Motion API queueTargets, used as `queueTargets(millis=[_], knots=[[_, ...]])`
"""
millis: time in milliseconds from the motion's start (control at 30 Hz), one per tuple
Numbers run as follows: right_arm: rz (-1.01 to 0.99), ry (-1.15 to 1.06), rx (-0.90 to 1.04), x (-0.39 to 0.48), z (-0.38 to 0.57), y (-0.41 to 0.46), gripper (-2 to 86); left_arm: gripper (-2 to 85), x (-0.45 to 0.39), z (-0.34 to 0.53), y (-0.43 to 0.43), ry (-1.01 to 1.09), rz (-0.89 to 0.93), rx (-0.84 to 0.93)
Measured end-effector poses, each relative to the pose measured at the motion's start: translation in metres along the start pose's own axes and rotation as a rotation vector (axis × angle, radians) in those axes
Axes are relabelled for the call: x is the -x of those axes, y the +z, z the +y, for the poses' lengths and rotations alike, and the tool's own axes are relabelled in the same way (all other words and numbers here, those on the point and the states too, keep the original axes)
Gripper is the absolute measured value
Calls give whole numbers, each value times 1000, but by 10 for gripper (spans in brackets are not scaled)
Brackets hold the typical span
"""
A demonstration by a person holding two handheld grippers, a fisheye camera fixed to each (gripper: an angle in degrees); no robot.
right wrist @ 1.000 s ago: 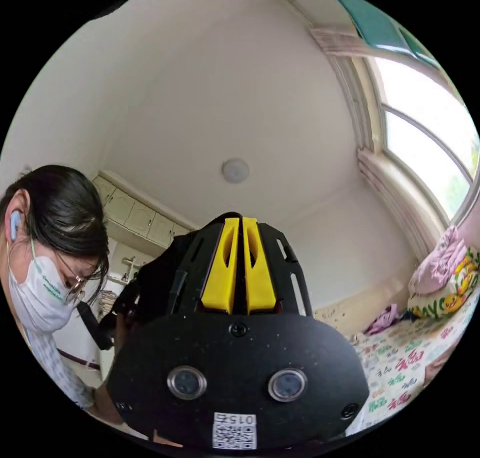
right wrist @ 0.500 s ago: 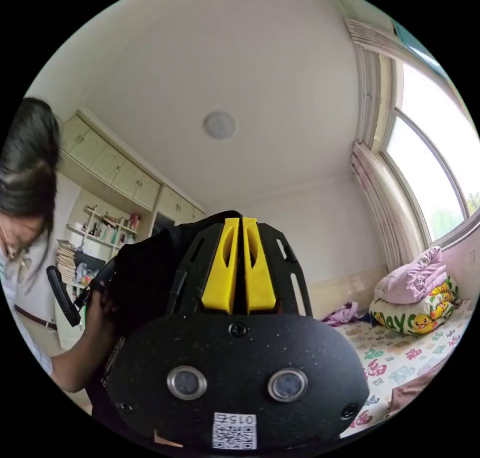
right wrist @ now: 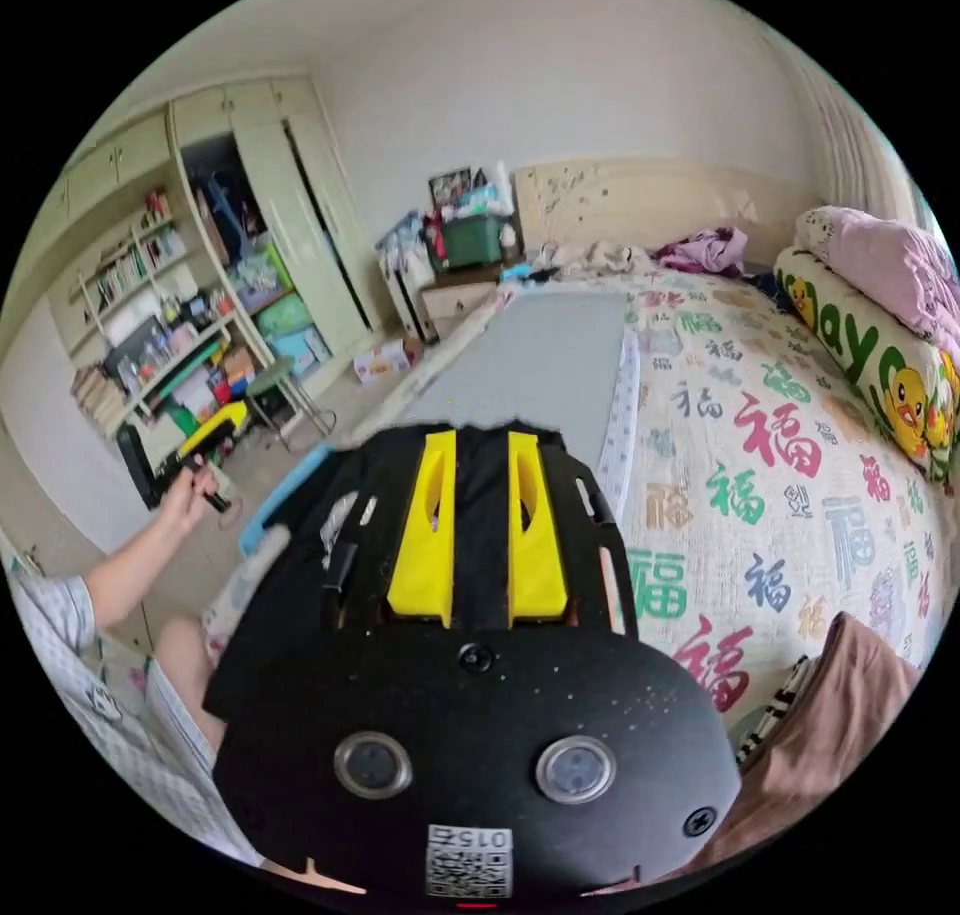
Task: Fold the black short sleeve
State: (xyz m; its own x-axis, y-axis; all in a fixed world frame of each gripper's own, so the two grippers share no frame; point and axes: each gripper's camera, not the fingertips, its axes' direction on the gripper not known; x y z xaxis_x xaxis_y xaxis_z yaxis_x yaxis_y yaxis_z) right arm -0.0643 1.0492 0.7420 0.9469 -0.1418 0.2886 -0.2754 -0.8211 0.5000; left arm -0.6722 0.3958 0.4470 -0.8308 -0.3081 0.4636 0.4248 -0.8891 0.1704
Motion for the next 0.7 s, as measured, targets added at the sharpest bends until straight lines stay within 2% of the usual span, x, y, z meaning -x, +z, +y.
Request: queueTargets(millis=[100,300,433,567,633,700], knots=[[-24,-64,231,2,49,60,122,103,38,49,25,-97,-61,239],[-91,-240,454,44,94,146,156,133,104,111,80,-411,-96,540],[-84,-270,524,51,98,180,152,122,113,127,111,-548,-34,581],[63,-373,561,61,105,205,110,84,111,130,142,-611,20,633],[78,-381,562,62,104,210,95,42,111,125,147,-607,28,639],[81,-344,584,54,96,212,44,4,110,112,151,-548,17,652]])
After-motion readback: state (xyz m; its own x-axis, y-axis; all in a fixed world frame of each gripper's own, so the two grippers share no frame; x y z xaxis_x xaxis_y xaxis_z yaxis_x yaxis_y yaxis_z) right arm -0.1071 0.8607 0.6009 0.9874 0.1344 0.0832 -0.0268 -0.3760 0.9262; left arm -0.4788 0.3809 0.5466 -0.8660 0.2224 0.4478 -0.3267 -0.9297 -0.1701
